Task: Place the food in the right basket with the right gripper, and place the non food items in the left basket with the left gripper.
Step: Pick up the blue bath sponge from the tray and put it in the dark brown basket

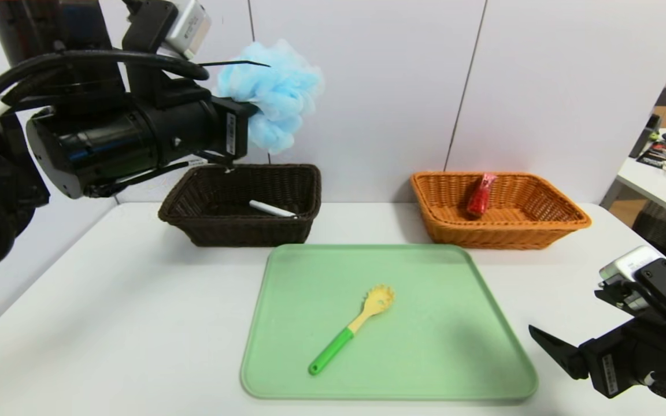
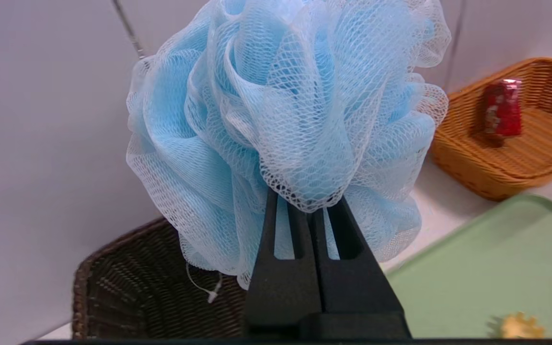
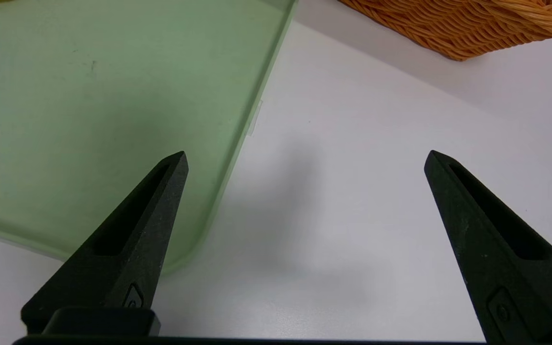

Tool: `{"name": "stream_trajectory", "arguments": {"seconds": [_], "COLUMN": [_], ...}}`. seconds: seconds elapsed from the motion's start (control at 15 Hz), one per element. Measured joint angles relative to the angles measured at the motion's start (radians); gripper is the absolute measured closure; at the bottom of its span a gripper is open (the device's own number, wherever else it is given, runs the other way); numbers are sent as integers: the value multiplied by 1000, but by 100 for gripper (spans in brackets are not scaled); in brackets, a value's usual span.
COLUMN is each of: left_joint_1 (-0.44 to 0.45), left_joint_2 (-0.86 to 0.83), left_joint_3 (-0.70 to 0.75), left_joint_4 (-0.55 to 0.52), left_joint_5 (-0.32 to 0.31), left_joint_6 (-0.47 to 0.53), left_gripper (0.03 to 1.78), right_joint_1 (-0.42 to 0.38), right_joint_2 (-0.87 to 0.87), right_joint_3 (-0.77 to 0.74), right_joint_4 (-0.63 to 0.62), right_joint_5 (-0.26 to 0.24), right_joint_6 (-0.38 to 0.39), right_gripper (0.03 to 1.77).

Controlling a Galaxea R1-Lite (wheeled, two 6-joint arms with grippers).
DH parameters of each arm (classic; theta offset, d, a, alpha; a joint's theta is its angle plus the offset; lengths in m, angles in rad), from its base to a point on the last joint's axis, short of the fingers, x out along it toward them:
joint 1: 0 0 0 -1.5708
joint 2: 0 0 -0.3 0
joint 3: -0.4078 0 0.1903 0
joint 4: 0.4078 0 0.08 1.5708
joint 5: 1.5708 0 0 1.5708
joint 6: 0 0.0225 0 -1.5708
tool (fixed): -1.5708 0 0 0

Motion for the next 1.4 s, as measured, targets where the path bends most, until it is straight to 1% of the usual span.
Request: {"name": "stream_trajectory", "arguments": {"seconds": [0.13,0.4,0.73,0.93,1.07,1.13,1.27,1.4], "left_joint_1": [60,132,162,163,164,164,162,160], "left_joint_2": [46,143,208,238,251,255,254,244], "left_joint_3": [-24,-27,24,68,91,97,109,113], "left_joint_4": [-5,-9,-22,-105,-141,-147,-150,-151], "left_joint_5": [-22,-23,-22,-22,-26,-26,-27,-26], "left_joint_6": [2,-7,-13,-11,-8,-7,-2,0], "left_gripper": [176,176,176,176,140,125,98,79], "right_joint_1": [0,-2,-1,-2,-2,-2,-2,-1], "right_joint_2": [0,2,8,10,10,10,10,9], "right_joint_3": [1,2,-1,-1,-1,-1,0,1], "right_joint_4": [0,0,0,0,0,0,0,0], "right_joint_5": [0,0,0,0,0,0,0,0], "right_joint_6": [0,-1,-3,-5,-7,-7,-7,-6], "right_gripper": [10,10,10,10,10,10,10,10]}}
